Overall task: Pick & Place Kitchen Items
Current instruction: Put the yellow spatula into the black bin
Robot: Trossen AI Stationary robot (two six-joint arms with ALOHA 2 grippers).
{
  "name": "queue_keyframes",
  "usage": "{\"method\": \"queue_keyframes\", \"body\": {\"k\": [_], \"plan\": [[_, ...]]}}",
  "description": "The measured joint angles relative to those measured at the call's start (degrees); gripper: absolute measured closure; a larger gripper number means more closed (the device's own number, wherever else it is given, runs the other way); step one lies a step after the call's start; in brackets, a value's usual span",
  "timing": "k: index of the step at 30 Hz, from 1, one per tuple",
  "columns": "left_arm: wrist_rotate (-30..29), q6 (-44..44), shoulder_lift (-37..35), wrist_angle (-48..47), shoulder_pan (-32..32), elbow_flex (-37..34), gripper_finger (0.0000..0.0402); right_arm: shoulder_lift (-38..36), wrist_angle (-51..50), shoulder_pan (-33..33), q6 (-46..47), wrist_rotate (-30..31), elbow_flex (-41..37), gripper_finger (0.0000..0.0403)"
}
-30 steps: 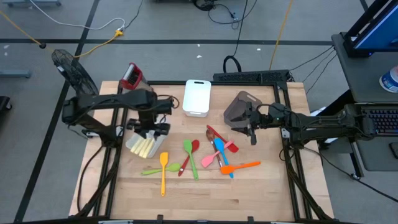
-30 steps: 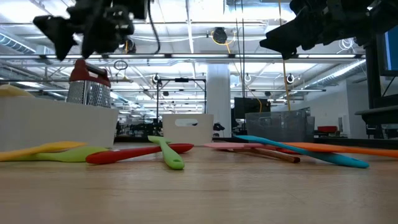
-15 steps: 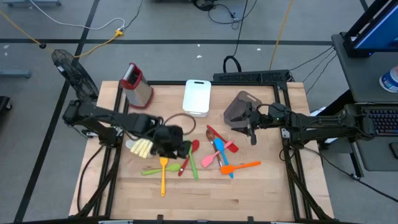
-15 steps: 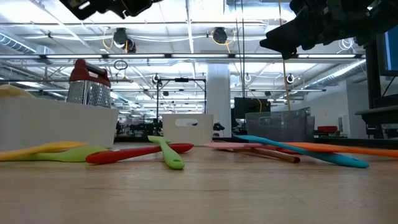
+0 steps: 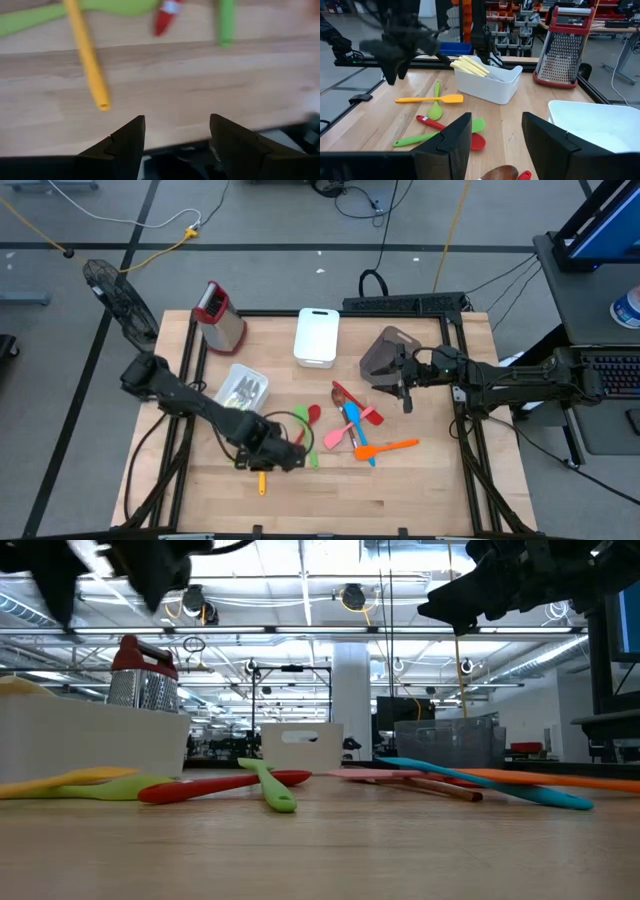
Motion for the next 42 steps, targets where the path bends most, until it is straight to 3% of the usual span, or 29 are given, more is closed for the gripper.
{"method": "queue_keyframes", "body": {"k": [15, 21, 30, 42], "plan": [[2.42, 5.69, 10.0, -5.58, -4.83, -0.02, 0.0174, 0.0, 0.04, -0.02, 0.15, -0.03, 0.0, 0.0236], [3.29, 4.09, 13.46, -8.79, -4.92, -0.02, 0.0174, 0.0, 0.03, 0.0, 0.15, -0.01, 0.02, 0.0236], [-2.68, 0.62, 14.12, -11.82, -4.73, -0.02, 0.0174, 0.0, 0.04, -0.02, 0.15, -0.01, 0.02, 0.0236], [-1.12, 0.62, 13.95, -7.34, -4.7, -4.87, 0.0174, 0.0, 0.23, 0.0, 0.04, 0.01, 0.02, 0.0236]]}}
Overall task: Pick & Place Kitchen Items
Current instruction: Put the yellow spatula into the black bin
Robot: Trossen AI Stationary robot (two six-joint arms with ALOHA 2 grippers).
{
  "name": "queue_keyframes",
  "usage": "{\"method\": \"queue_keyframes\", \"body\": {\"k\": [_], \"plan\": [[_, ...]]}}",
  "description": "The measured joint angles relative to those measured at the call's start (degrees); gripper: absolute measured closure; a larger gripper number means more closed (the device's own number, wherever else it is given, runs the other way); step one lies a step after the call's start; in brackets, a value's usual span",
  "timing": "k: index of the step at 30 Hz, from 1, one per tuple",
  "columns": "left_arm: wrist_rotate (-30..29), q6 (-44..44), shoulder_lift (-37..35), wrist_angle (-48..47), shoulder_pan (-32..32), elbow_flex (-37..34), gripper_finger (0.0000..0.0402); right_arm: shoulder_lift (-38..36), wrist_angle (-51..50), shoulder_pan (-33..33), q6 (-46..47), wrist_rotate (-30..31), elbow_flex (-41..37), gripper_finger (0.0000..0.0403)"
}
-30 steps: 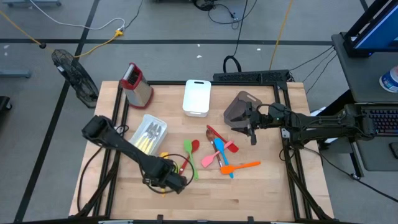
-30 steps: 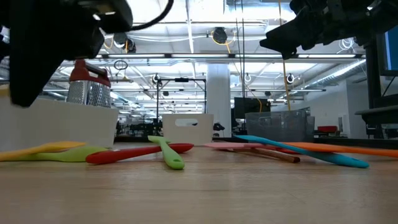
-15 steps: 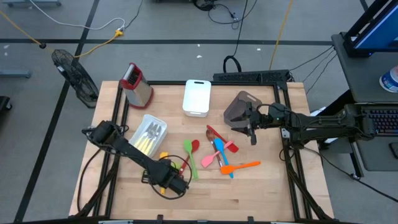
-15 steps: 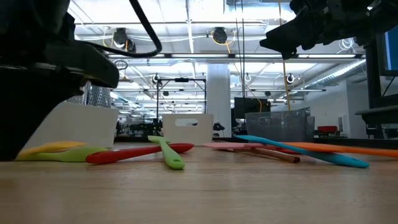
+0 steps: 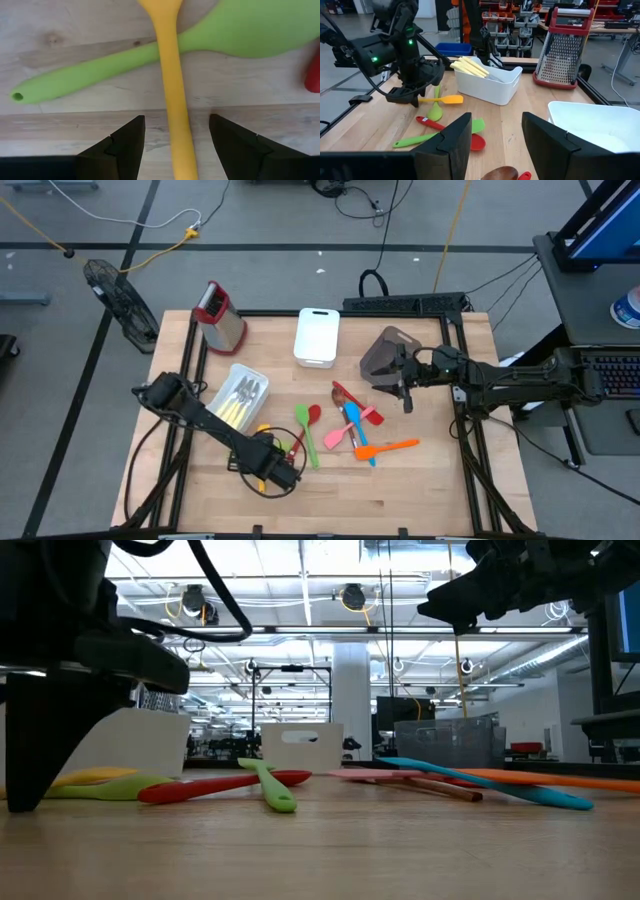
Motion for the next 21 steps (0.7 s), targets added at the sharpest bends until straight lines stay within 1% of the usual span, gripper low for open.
{"method": "queue_keyframes", "body": {"k": [2, 5, 10, 14, 16, 19, 21], "plan": [[-0.06, -0.07, 0.02, 1.83, 0.04, -1.0, 0.018, 0.0, 0.04, -0.02, -0.02, 0.0, 0.0, 0.0236], [-0.42, -0.11, -0.03, 3.77, 0.09, -2.17, 0.0211, 0.0, 0.12, -0.02, -0.01, 0.0, 0.0, 0.0236], [-2.91, -0.15, -0.03, 4.23, -0.04, -2.51, 0.03, 0.0, 0.24, -0.02, -0.04, 0.0, 0.0, 0.0236], [-3.14, -0.34, -0.03, 4.97, 0.02, -2.52, 0.0377, 0.0, 0.24, -0.01, 0.03, 0.0, 0.0, 0.0236], [-3.1, -0.33, -0.03, 5.32, 0.02, -2.52, 0.0386, 0.0, 0.24, -0.02, 0.07, 0.0, 0.0, 0.0236], [-2.02, -0.46, -0.36, 5.28, -0.07, -2.69, 0.0378, 0.0, 0.24, 0.0, 0.03, 0.0, 0.0, 0.0236], [-1.56, -0.42, -0.68, 5.1, -0.01, -2.56, 0.0379, 0.0, 0.24, 0.0, -0.04, 0.0, 0.0, 0.0236]]}}
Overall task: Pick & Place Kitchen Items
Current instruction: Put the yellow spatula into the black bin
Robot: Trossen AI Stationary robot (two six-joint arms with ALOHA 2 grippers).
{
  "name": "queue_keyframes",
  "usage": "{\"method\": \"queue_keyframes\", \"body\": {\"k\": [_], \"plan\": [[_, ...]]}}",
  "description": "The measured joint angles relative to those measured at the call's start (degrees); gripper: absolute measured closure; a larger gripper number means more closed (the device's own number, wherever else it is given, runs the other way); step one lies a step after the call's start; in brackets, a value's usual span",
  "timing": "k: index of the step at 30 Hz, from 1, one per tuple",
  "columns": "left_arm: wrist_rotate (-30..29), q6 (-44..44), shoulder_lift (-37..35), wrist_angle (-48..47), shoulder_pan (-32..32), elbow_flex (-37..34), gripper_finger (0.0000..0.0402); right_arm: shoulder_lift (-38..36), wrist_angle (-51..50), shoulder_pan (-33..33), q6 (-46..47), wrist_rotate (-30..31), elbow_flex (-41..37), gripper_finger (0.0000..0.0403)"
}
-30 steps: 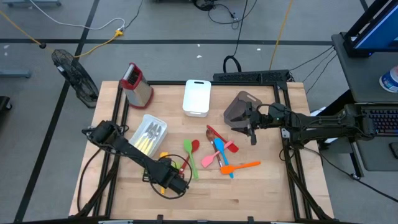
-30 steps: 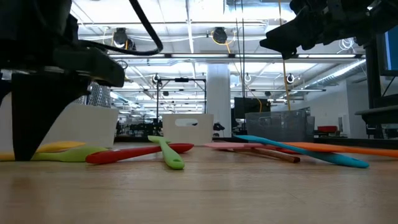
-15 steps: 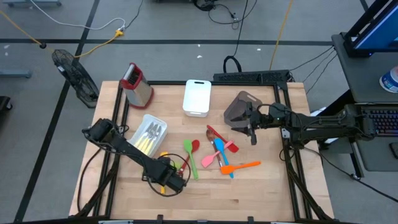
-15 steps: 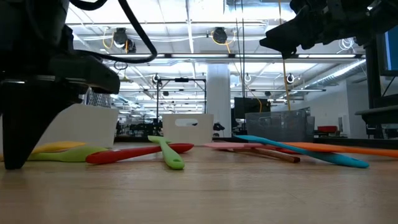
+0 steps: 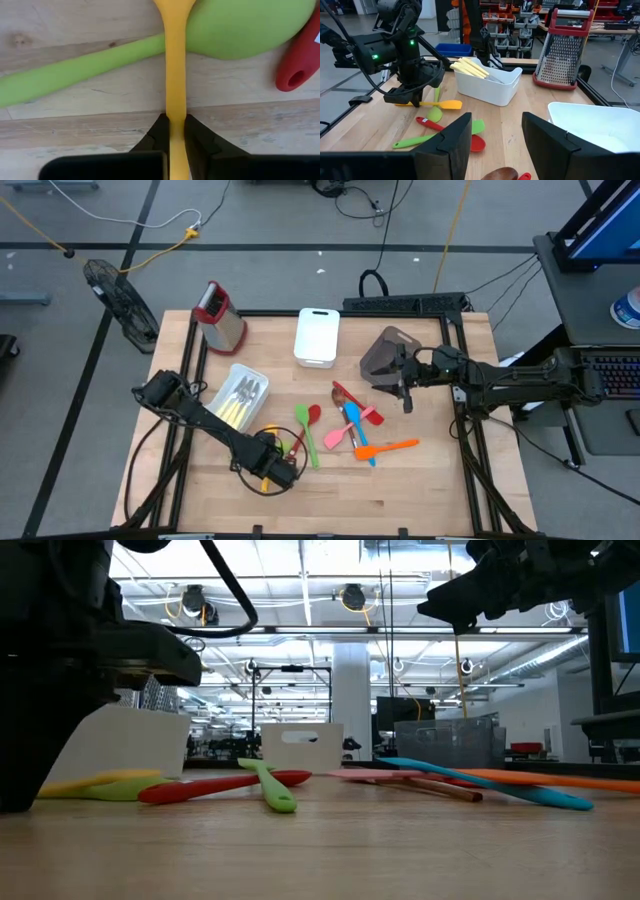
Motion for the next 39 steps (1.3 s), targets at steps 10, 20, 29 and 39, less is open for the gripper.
{"method": "queue_keyframes", "body": {"k": [10, 20, 29, 39], "plan": [[-3.47, -1.55, -6.57, -3.86, -0.53, -0.32, 0.0391, 0.0, 0.21, -0.01, -0.01, 0.02, 0.0, 0.0236], [-8.96, -0.92, -13.83, 0.29, -0.34, -0.22, 0.0391, 0.01, 0.79, -0.01, 0.12, 0.02, 0.0, 0.0236], [-28.32, 4.77, -22.18, 12.66, 1.29, -0.06, 0.0391, 0.01, 1.62, 0.09, 1.65, -0.3, 0.0, 0.0236], [-30.05, 26.16, -21.66, 31.61, 11.01, 0.07, 0.0391, 2.09, 10.45, 0.13, 23.74, -11.35, 0.02, 0.0236]]}}
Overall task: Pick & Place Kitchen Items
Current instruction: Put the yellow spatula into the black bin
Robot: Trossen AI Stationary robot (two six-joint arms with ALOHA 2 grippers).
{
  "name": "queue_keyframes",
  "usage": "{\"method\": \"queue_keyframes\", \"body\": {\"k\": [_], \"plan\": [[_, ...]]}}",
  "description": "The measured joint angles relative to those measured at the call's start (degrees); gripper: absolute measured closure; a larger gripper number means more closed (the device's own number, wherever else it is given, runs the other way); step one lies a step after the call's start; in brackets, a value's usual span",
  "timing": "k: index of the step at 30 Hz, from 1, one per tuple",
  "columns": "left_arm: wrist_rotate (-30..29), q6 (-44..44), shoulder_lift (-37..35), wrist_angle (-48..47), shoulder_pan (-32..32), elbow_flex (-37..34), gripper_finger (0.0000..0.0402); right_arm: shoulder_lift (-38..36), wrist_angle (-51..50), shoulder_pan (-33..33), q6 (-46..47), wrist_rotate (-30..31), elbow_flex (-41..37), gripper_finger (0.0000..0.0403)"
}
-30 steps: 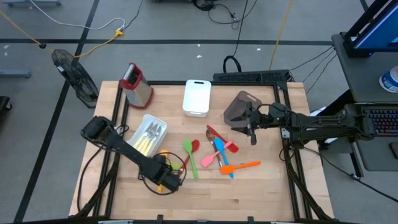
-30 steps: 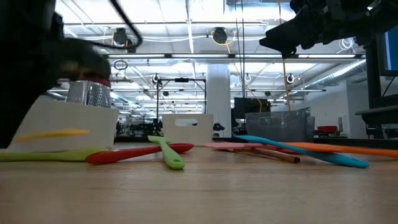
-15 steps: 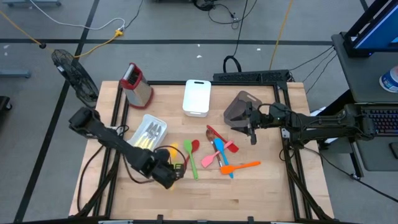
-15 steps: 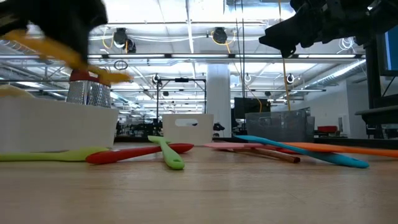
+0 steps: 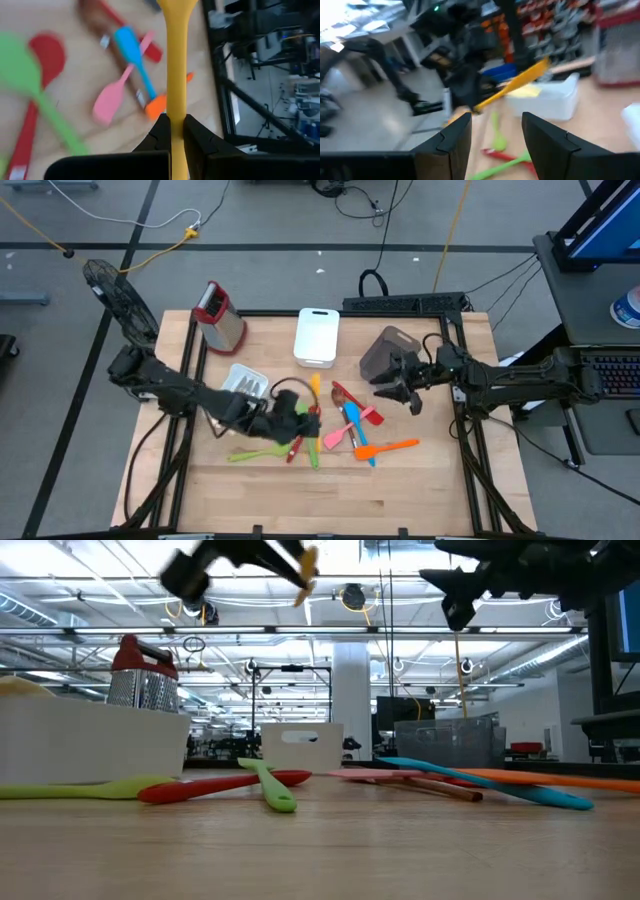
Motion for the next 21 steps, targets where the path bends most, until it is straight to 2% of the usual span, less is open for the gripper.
{"method": "queue_keyframes", "body": {"k": [5, 10, 21], "plan": [[1.57, 11.17, -0.09, 9.02, 5.14, 0.0, 0.0391, 3.12, 1.05, 0.01, 7.28, -3.78, 0.0, 0.0236], [4.15, 17.57, -0.09, 14.13, 8.72, 0.0, 0.0391, 7.11, 4.2, 0.01, 11.52, -3.99, 0.0, 0.0226], [5.56, 22.7, -0.09, 18.75, 11.25, 0.0, 0.0391, 18.26, 25.82, -0.46, 17.21, 0.84, 0.1, 0.0143]]}}
